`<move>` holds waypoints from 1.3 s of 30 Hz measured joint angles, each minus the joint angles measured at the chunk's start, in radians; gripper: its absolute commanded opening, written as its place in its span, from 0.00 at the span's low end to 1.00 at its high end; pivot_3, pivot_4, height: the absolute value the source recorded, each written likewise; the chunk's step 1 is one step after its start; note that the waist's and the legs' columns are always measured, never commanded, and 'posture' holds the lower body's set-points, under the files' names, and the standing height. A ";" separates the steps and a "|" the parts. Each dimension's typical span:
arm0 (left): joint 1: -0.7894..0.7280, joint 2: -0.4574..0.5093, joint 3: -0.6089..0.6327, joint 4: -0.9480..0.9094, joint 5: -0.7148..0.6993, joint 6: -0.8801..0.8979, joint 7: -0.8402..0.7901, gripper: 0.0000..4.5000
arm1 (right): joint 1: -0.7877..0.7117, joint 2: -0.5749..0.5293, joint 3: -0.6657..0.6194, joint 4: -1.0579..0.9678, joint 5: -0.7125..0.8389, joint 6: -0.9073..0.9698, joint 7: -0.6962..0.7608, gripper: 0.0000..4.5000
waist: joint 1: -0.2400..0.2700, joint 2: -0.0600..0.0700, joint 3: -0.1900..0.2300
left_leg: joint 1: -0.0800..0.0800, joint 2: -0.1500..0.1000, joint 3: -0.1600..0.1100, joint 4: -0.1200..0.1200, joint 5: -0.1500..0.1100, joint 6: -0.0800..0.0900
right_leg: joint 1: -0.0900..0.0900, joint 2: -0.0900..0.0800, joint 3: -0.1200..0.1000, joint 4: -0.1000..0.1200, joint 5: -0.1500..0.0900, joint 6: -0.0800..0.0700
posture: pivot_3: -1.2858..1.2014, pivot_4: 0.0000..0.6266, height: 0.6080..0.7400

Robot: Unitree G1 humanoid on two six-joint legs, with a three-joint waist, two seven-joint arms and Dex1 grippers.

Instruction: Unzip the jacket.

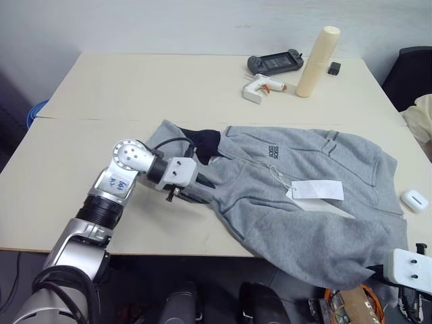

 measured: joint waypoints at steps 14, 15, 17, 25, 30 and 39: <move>-0.161 -0.112 -0.089 0.385 0.198 -0.366 0.070 0.96 | -0.065 -0.015 0.049 0.026 -0.023 0.027 -0.030 0.00 | 0.000 0.000 0.000 | 0.000 -0.001 0.000 0.000 0.000 0.001 | -0.001 -0.001 0.000 0.000 0.000 0.000 | 0.52 0.24 1.00; -0.175 -0.120 -0.092 0.411 0.207 -0.393 0.080 0.93 | -0.065 -0.016 0.049 0.026 -0.025 0.028 -0.030 0.00 | 0.002 -0.001 0.000 | 0.000 -0.001 0.000 0.000 0.000 0.001 | 0.000 -0.002 0.000 0.000 0.000 0.000 | 0.52 0.24 1.00; -0.198 -0.134 -0.097 0.453 0.230 -0.428 0.105 0.83 | -0.065 -0.016 0.049 0.025 -0.029 0.029 -0.032 0.00 | 0.004 -0.001 0.000 | 0.000 -0.001 0.000 0.000 0.000 0.002 | 0.000 -0.003 0.000 0.000 0.001 0.001 | 0.52 0.24 1.00; -0.198 -0.143 -0.097 0.505 0.230 -0.468 0.084 0.27 | -0.065 -0.016 0.049 0.022 -0.031 0.033 -0.029 0.00 | 0.002 -0.001 0.000 | 0.000 -0.001 0.000 0.000 0.000 0.003 | 0.000 -0.004 0.000 0.000 0.001 0.001 | 0.52 0.24 1.00; -0.061 -0.031 -0.078 0.256 0.114 -0.294 -0.056 0.01 | -0.058 -0.019 0.042 0.017 -0.023 0.029 -0.015 0.00 | -0.014 -0.001 0.000 | 0.000 0.002 0.001 0.000 0.000 0.001 | -0.001 -0.002 0.000 0.003 0.000 0.001 | 0.52 0.24 1.00; 0.256 0.273 -0.066 -0.369 -0.079 0.184 -0.054 0.01 | 0.033 0.001 -0.016 0.002 -0.008 -0.006 0.025 0.00 | -0.015 -0.001 0.000 | 0.004 0.002 -0.001 0.000 -0.002 0.000 | 0.004 -0.003 0.003 -0.002 -0.001 -0.001 | 0.52 0.24 1.00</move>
